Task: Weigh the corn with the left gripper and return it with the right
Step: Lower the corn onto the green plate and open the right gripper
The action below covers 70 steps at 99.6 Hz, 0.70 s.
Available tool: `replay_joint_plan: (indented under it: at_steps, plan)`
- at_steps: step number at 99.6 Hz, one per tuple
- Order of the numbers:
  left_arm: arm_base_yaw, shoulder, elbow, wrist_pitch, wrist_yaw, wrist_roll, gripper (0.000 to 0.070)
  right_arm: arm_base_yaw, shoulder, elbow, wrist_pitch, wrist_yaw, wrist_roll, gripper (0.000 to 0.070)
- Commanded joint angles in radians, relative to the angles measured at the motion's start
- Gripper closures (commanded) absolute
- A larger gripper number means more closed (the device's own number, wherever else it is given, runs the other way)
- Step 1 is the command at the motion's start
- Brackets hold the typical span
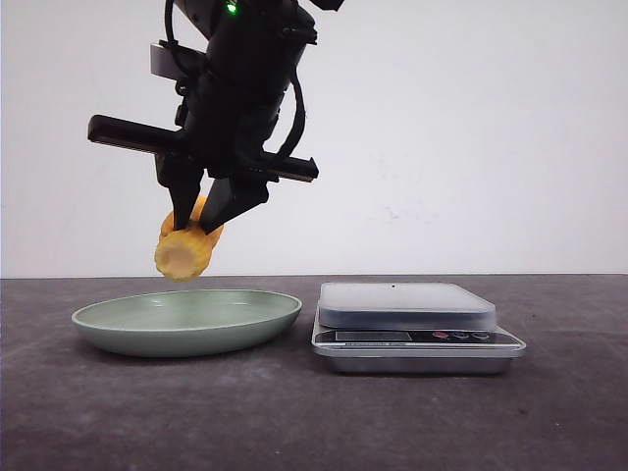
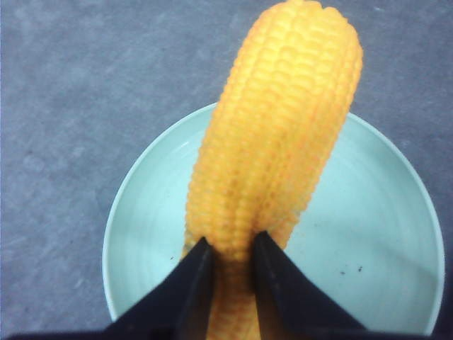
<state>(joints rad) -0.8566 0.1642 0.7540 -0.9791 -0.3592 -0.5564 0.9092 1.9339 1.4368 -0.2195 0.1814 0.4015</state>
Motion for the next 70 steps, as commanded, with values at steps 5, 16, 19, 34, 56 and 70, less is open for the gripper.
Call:
replay_joint_plan:
  at_steps: [5, 16, 19, 34, 56, 70]
  plan:
    - [-0.006, 0.0, 0.011, 0.008, 0.001, 0.018, 0.0276, -0.001, 0.038, 0.016, 0.009, 0.002, 0.018, 0.07]
    - [-0.006, 0.0, 0.011, 0.007, 0.001, 0.018, 0.0276, -0.002, 0.063, 0.016, 0.01, 0.002, 0.018, 0.07]
    - [-0.006, 0.0, 0.011, 0.007, 0.001, 0.018, 0.0276, -0.002, 0.07, 0.016, 0.011, -0.001, 0.02, 0.07]
    - [-0.007, 0.0, 0.011, 0.007, 0.001, 0.018, 0.0276, -0.002, 0.089, 0.016, 0.004, -0.005, 0.029, 0.07]
    - [-0.007, 0.0, 0.011, 0.006, 0.001, 0.017, 0.0276, -0.004, 0.101, 0.016, -0.024, -0.008, 0.033, 0.07]
    - [-0.007, 0.0, 0.011, 0.006, 0.001, 0.018, 0.0276, -0.004, 0.101, 0.016, -0.031, -0.008, 0.034, 0.0653]
